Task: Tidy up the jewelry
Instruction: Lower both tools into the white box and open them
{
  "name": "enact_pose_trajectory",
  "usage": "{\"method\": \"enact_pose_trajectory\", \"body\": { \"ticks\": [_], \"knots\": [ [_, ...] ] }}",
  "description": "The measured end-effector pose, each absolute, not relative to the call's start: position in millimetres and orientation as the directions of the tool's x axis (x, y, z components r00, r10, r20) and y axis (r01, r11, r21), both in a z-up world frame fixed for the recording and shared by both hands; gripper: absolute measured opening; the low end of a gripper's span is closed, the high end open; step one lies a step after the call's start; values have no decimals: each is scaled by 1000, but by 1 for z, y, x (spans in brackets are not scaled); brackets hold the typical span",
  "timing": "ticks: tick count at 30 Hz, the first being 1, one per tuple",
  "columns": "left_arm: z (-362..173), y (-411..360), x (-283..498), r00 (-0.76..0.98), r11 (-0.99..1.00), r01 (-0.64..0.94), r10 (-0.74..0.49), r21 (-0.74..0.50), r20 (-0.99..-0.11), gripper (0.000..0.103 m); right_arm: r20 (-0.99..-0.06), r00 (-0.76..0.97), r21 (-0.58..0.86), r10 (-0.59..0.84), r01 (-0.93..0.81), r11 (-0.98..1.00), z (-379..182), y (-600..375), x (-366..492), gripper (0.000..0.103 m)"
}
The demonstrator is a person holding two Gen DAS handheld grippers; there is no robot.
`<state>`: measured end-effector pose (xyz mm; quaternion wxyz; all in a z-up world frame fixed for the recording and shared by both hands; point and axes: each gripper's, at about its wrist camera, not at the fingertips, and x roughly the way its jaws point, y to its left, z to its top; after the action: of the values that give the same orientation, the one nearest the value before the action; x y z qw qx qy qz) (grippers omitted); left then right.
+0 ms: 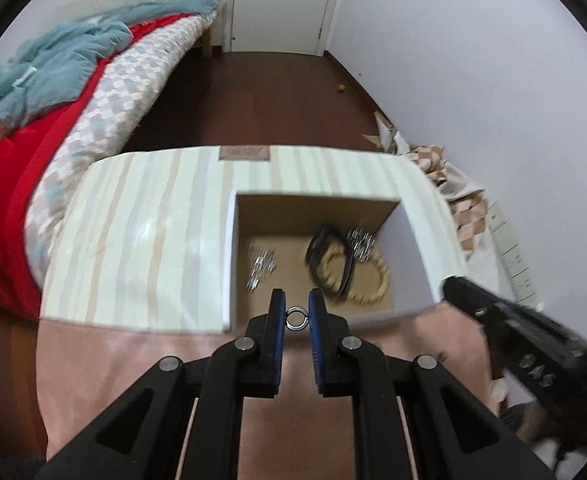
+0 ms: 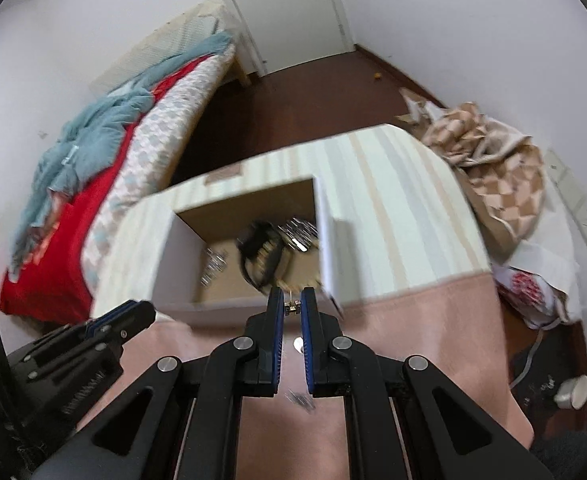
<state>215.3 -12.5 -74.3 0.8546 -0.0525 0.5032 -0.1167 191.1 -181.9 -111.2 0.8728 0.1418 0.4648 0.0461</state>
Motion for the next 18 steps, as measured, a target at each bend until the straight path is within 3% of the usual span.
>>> {"method": "enact_pose_trajectory", "body": {
  "ticks": [11,14,15,16,18],
  "knots": [
    [-111,-6,292,309,965,100,-260,-241,-915,12,-886,393,271,247,6,963,-149,-179,279,9],
    [-109,-4,298,314,967,90,-254,-237,-915,20,-902,363,251,234,1,968,-152,-179,287,10],
    [-107,-3,298,324,969,86,-245,-229,-914,34,-904,362,244,228,-1,970,-152,-179,288,12],
    [-105,-2,299,332,972,81,-235,-221,-914,58,-905,363,238,223,-3,971,-152,-179,287,15],
    [-100,2,297,362,976,70,-215,-204,-907,83,-903,366,238,225,-10,971,-149,-178,285,33]
  ]
}}
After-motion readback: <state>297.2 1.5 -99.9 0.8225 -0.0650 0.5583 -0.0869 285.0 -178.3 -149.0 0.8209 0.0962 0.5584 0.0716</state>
